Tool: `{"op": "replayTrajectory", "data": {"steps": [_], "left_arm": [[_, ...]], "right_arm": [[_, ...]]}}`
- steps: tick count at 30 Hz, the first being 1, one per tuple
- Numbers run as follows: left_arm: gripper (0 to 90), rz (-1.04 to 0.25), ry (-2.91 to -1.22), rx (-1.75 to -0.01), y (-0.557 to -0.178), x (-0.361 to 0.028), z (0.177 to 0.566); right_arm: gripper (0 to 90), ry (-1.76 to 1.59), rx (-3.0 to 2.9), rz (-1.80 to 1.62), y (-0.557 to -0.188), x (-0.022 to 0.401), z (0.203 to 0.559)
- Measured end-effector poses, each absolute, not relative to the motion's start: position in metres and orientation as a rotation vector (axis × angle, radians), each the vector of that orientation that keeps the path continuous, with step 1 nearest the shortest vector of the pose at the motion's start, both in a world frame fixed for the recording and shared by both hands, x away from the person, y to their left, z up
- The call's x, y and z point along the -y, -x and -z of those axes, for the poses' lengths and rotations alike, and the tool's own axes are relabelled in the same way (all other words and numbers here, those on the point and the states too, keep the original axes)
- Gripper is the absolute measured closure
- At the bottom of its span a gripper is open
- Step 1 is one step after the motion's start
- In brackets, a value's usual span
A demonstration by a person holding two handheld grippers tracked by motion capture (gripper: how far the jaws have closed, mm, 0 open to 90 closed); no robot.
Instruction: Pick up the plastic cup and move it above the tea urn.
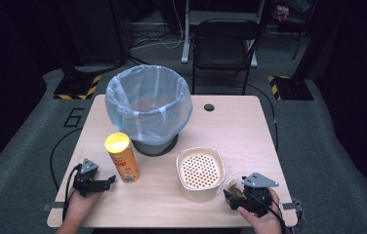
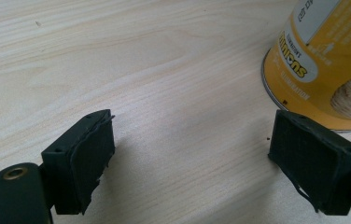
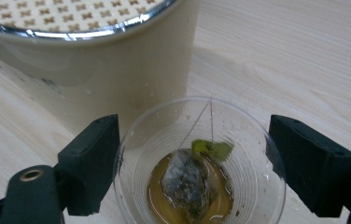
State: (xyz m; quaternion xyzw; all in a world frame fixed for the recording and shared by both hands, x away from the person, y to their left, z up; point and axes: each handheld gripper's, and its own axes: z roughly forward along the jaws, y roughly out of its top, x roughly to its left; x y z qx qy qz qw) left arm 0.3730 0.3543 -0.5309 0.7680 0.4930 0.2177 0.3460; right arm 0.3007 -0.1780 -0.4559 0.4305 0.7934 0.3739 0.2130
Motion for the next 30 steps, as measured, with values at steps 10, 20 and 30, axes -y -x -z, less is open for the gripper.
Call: {"op": "replayTrajectory", "data": {"steps": [10,20,30], "left_arm": [[13.7,-0.566,-1.993,-1.280,-0.373,-0.354,0.531],[13.7,-0.566,-1.993,-1.279,-0.373,-0.354,0.531],[13.7,-0.566,-1.993,-1.279,-0.373,-0.354,0.531]], "right_arm": [[19.3,-1.221,-2.208,-1.008,-0.300,0.178,0.474],[20.1,-1.195,-2.219,-0.990,-0.300,0.177,0.476],[24.8,-1.175,-2.246,-0.979,-0.301,0.175,0.478]]}}
